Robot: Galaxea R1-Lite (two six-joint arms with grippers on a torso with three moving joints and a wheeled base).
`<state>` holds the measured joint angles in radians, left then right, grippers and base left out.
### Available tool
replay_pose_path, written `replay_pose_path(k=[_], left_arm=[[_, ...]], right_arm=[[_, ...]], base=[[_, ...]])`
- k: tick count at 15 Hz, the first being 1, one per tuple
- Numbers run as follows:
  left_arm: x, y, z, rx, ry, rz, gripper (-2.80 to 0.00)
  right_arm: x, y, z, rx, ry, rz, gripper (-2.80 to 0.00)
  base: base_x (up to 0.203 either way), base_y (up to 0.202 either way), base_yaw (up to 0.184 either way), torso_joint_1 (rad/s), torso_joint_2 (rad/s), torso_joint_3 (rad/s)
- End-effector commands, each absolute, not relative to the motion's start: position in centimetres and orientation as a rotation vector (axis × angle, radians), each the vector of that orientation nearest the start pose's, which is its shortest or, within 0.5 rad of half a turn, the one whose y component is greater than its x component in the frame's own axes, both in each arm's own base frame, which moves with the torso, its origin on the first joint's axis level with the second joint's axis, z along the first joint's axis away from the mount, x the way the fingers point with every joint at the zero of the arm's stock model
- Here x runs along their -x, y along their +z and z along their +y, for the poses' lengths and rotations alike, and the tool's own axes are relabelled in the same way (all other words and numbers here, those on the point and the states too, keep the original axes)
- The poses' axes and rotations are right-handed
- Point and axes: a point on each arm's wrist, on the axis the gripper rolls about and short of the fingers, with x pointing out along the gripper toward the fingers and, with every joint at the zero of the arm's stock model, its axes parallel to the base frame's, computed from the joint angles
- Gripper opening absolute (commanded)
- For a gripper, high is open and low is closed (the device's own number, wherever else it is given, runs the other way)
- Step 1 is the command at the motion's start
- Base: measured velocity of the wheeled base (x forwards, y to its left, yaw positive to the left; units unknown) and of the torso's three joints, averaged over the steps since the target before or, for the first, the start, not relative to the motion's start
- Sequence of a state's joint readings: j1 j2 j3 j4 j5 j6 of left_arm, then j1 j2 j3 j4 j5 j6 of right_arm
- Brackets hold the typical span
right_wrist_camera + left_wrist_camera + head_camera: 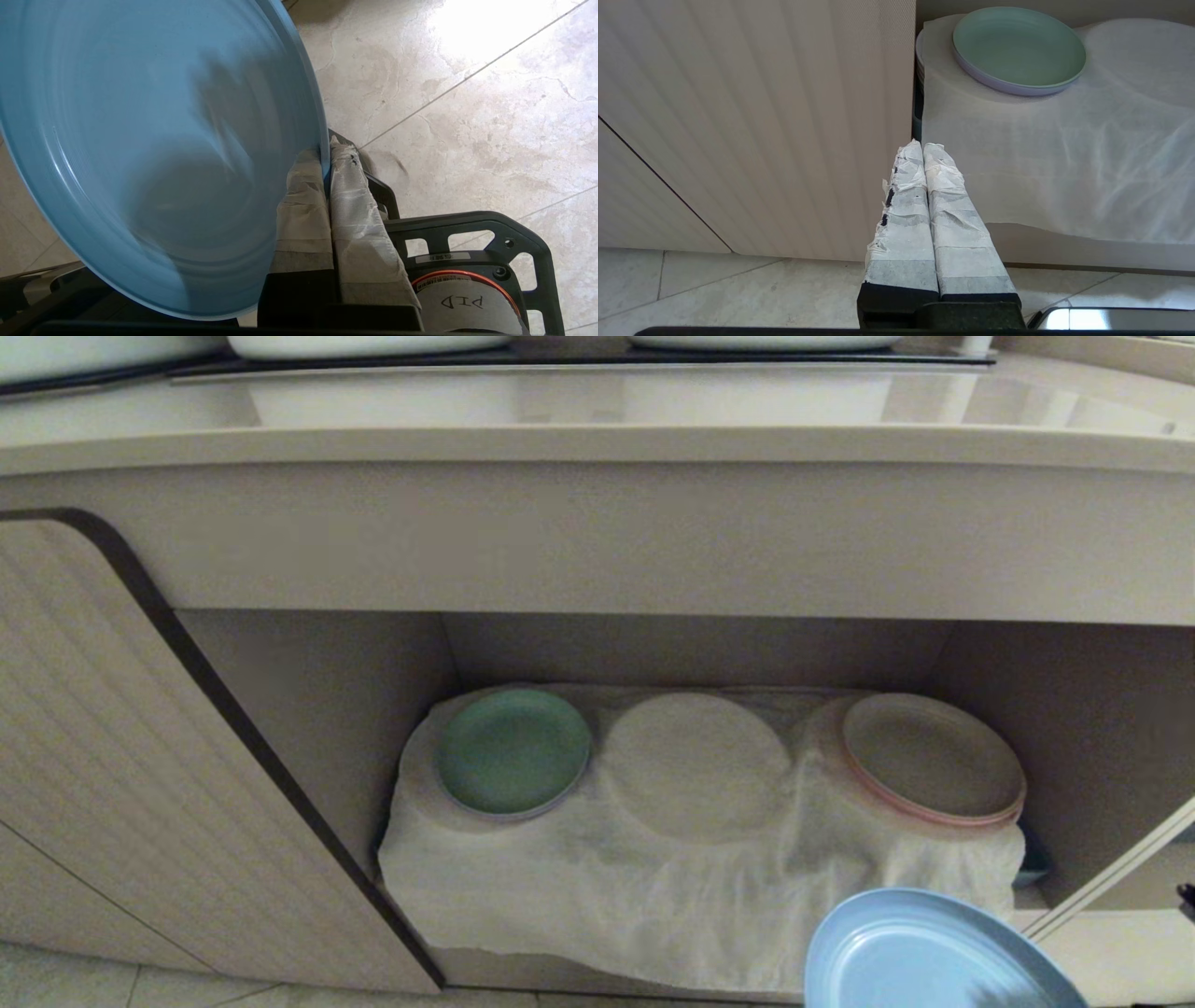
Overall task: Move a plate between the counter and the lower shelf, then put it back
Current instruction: Put the plate
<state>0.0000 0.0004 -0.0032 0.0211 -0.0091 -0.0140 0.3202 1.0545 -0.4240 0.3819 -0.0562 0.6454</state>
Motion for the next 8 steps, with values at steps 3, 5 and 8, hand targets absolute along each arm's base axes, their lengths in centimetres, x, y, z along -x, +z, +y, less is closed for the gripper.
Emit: replay_pose_path(k=[3, 5, 8], left_arm=[[2.31, 7.41, -0.02, 0.015, -0.009, 0.018, -2.8], [2.31, 7.41, -0.02, 0.014, -0.009, 0.018, -2.8], [2.31, 7.41, -0.02, 0.014, -0.009, 0.018, -2.8]], right_arm=[[-9.04, 13.42, 2.87, -0.406, -0.089, 1.021, -2.8], [-8.98, 13.44, 2.86, -0.423, -0.1, 1.024, -2.8], [-8.85, 13.41, 2.83, -0.43, -0.107, 1.025, -2.8]], base=[[0.0, 0.0, 0.0, 0.0, 0.0, 0.0], [0.0, 0.0, 0.0, 0.0, 0.0, 0.0], [0.0, 0.0, 0.0, 0.0, 0.0, 0.0]])
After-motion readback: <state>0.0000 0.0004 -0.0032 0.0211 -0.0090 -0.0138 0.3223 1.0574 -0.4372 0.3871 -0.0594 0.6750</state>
